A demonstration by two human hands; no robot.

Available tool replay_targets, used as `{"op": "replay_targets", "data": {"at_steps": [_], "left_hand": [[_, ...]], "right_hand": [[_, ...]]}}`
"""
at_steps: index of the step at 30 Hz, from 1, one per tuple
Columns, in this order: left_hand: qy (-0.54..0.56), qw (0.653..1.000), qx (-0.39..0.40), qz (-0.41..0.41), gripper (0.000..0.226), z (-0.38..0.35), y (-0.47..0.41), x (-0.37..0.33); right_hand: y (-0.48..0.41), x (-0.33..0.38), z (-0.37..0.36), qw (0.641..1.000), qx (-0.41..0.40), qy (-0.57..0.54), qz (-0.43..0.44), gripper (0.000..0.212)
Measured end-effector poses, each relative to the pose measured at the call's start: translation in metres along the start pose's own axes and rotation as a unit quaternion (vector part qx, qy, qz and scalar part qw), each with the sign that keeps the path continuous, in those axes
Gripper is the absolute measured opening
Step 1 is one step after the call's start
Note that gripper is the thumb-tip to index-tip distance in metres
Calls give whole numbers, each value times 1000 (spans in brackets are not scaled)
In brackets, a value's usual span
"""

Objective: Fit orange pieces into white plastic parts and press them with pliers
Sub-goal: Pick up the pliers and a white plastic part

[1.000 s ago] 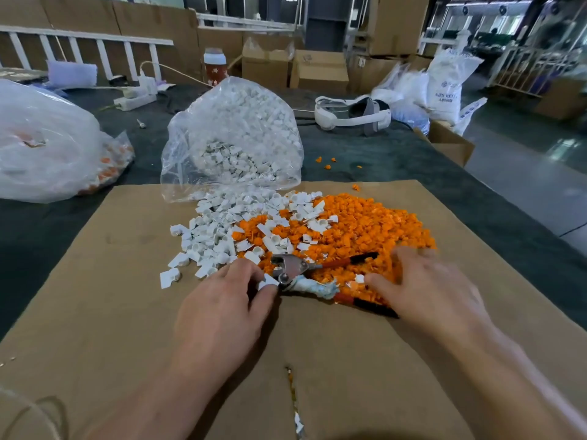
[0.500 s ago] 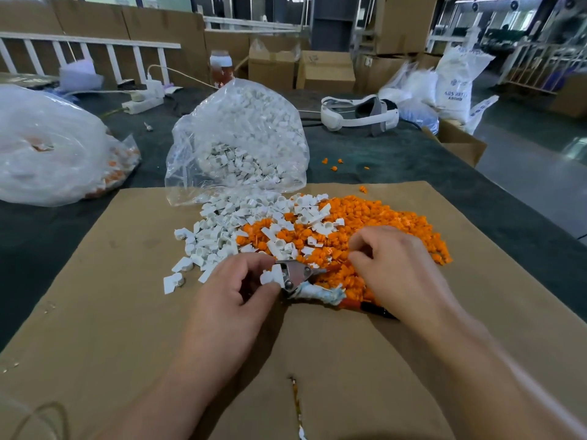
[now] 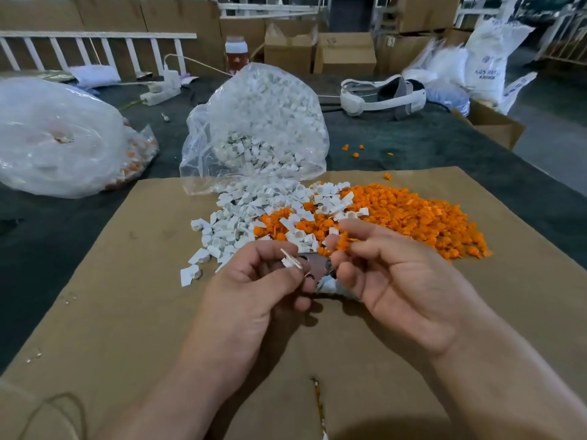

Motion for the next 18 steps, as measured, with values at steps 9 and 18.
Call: {"op": "replay_targets", "data": {"at_steps": [9,18], "left_hand": [[22,1000,3,-1,26,4,1,0],[-40,999,-7,-19,17,6,5,-6]], "right_hand": [[6,-9,-12,998,43,-21,-43,25],[6,-9,-18,994,70,87,-13,26]]}}
Point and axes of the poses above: each hand's wrist, its own y-axis away from the middle knuckle, its own z-axis out of the back of the hand, x = y × z, the point moved 6 cm from there along -y, towards the middle knuckle, and after that the axes turned 13 degrees about x, right-handed, at the moved point
